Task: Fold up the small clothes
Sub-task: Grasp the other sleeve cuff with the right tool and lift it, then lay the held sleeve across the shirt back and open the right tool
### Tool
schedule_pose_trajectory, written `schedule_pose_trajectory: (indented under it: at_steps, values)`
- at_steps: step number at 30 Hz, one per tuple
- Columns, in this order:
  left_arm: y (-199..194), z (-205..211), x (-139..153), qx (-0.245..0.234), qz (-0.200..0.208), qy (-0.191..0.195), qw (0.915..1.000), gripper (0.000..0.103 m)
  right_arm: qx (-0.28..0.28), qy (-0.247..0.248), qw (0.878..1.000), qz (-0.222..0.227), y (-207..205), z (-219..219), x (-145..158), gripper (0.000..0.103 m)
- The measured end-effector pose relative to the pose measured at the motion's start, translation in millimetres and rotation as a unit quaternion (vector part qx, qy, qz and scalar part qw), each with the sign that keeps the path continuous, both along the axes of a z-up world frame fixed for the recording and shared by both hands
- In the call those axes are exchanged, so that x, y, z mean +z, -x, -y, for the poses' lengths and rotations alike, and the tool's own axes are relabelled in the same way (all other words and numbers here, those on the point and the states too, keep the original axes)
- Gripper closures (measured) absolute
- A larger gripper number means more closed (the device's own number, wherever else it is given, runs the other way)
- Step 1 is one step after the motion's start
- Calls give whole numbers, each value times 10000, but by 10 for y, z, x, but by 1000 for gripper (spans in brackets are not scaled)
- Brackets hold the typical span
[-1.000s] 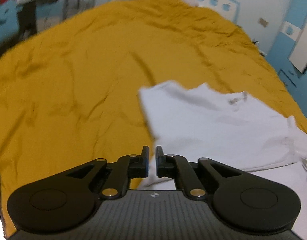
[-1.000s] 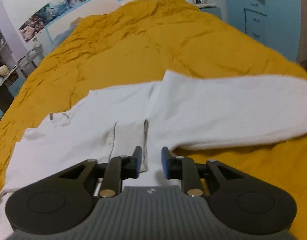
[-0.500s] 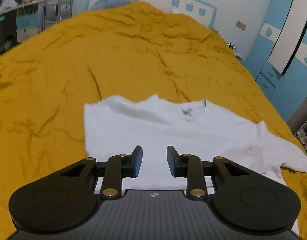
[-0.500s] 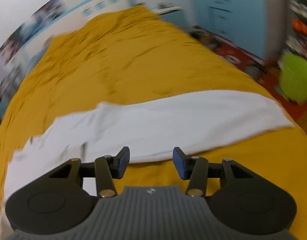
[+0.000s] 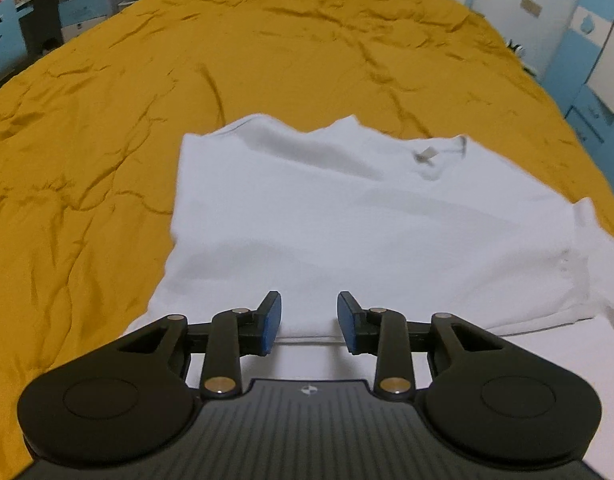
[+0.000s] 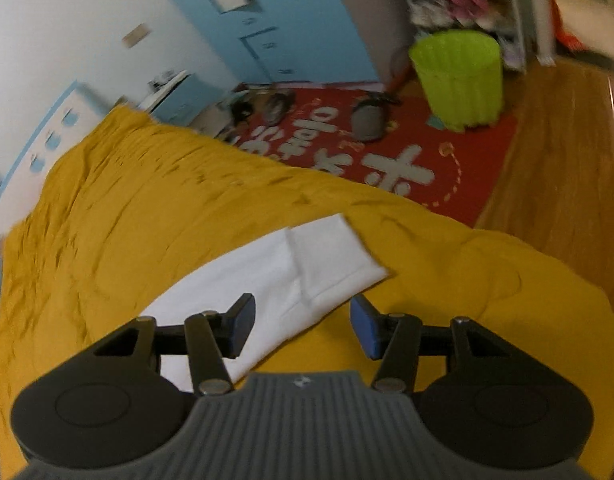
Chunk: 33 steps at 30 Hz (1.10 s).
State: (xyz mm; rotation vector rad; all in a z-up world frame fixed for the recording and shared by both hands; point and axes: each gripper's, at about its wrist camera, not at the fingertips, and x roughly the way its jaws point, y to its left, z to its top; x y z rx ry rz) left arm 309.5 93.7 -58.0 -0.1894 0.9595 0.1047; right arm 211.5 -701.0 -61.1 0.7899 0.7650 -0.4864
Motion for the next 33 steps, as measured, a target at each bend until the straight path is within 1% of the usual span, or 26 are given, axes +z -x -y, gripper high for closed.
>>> schedule_pose_trajectory:
  at_steps: [2, 7, 8, 10, 12, 13, 14, 17, 20, 23, 25, 27, 29, 33]
  values:
    - [-5, 5, -24, 53, -55, -45, 10000, 64, -109, -124, 9999, -39, -85, 120, -126, 53]
    - [-20, 60, -66, 71, -154, -179, 9997, 64, -375, -335, 9982, -332, -264, 302, -412, 55]
    - [-22, 70, -70, 67, -167, -196, 9996, 64, -403, -351, 9980, -352, -293, 315, -445, 57]
    - [-36, 82, -73, 59, -188, -246, 9995, 64, -413, -243, 9979, -424, -353, 301, -463, 83]
    - [-34, 79, -56, 45, -167, -270, 9995, 64, -381, 19, 9980, -505, -393, 255, -399, 95]
    - [-33, 70, -41, 29, -142, -265, 9995, 64, -339, 154, 9981, -485, -405, 219, -332, 97]
    - [-28, 54, -23, 13, -110, -258, 9996, 64, -308, 274, 9981, -459, -421, 201, -287, 97]
    - [1, -6, 57, -10, -3, -240, 9997, 64, -69, 863, 9959, -254, -459, -29, 76, 98]
    - [39, -90, 160, 42, 139, -240, 9996, 64, 372, 1096, 9932, 147, -516, -379, 525, 99]
    - [109, -144, 269, 116, 427, -402, 9982, 64, 901, 1311, 9852, 640, -638, -888, 1091, 99]
    - [155, -170, 331, 58, 551, -457, 9974, 64, 1307, 1420, 9752, 1082, -739, -1297, 1506, 99]
    - [195, -227, 387, 27, 638, -375, 9973, 64, 1718, 1487, 9629, 1454, -835, -1716, 1899, 99]
    - [249, -304, 455, 9, 766, -247, 9968, 64, 2182, 1452, 9482, 1794, -950, -2201, 2257, 99]
    - [354, -504, 565, 55, 978, 54, 9952, 64, 2893, 1289, 9211, 2266, -1116, -3146, 2730, 99]
